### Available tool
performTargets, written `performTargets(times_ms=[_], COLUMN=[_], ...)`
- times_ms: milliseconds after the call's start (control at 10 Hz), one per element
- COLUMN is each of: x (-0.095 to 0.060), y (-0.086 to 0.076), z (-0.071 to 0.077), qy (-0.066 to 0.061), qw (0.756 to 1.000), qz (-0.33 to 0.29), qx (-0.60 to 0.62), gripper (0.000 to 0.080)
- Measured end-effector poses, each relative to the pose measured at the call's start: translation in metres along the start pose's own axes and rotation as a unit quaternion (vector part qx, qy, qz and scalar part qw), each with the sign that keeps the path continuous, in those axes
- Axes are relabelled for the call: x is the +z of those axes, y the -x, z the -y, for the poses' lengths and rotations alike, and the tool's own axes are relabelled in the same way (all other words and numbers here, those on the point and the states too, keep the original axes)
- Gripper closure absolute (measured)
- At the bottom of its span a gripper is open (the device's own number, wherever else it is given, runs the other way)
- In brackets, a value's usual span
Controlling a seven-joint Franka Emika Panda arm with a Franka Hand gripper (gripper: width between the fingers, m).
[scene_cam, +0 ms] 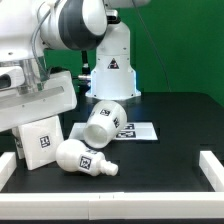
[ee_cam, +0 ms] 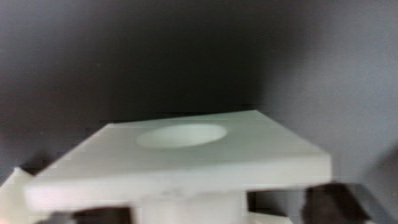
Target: Assemble lamp
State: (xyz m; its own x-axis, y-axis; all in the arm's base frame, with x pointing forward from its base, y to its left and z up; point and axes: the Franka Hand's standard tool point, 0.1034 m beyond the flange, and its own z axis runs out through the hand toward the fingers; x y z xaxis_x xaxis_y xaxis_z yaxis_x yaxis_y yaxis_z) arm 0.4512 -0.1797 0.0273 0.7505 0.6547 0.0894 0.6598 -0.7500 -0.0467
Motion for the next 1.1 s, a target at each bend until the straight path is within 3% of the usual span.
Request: performTargets(times_ms=[100,200,900,1100], x=[0.0,0.0,0.0,-0.008], y=[0.0,0.0,0.0,0.014], z=[0.0,0.0,0.0,0.002], qy=[0.0,0.0,0.0,0.011], qw=[1.0,1.0,1.0,0.999], qz=[0.0,0.0,0.0,0.006], qx=[0.0,0.0,0.0,-0.042], gripper=[0.0346,0.05,0.0498,0.0497])
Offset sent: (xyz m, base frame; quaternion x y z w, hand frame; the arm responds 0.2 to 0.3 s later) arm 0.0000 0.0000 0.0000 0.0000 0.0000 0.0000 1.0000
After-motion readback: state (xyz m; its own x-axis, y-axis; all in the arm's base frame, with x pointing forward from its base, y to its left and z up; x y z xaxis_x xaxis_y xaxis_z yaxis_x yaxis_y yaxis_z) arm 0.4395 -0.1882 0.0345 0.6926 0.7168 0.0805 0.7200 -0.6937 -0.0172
